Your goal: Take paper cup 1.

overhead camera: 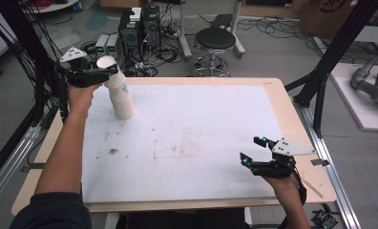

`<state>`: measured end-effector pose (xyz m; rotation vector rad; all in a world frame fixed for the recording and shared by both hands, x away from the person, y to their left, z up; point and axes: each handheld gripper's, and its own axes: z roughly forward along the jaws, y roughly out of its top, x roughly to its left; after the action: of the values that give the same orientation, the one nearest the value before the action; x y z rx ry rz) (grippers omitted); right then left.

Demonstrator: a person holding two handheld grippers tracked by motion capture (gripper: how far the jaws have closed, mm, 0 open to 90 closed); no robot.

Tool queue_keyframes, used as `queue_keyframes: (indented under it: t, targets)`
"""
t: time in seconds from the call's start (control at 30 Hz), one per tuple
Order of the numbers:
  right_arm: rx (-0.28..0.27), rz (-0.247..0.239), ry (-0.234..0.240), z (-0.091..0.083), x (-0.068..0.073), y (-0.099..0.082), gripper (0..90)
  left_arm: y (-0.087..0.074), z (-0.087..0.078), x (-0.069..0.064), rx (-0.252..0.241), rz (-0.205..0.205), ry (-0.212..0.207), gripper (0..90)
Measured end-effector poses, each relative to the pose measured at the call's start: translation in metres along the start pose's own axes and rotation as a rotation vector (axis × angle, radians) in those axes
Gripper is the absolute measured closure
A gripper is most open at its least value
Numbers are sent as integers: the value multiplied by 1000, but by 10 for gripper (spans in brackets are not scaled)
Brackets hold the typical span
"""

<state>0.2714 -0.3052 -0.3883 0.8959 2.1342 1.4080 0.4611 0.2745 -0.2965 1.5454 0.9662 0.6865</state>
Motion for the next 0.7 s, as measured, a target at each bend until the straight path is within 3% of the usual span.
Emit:
queue_keyframes:
  t: [0.27,0.4,0.43,0.47,0.5,0.6,0.67,0.7]
  targets:
    - [-2,-6,8,1,2,2,203,18,-19,-6,-57,35,4,351]
    - [2,-5,13,3,4,3,203,25,-29,-13,-89,47,-22,352]
    - [6,-4,27,5,5,4,202,28,-34,-18,-95,53,-49,352]
    - [6,-4,27,5,5,4,202,28,-34,-18,-95,53,-49,353]
    - [6,-1,39,7,6,5,203,30,-38,-25,-101,59,-88,354]
    - [9,2,53,9,6,7,202,30,-43,-35,-104,74,-120,354]
    - [11,14,77,12,8,9,202,27,-45,-45,-93,86,-164,353]
    - [13,15,98,15,9,10,202,22,-47,-55,-83,97,-212,353]
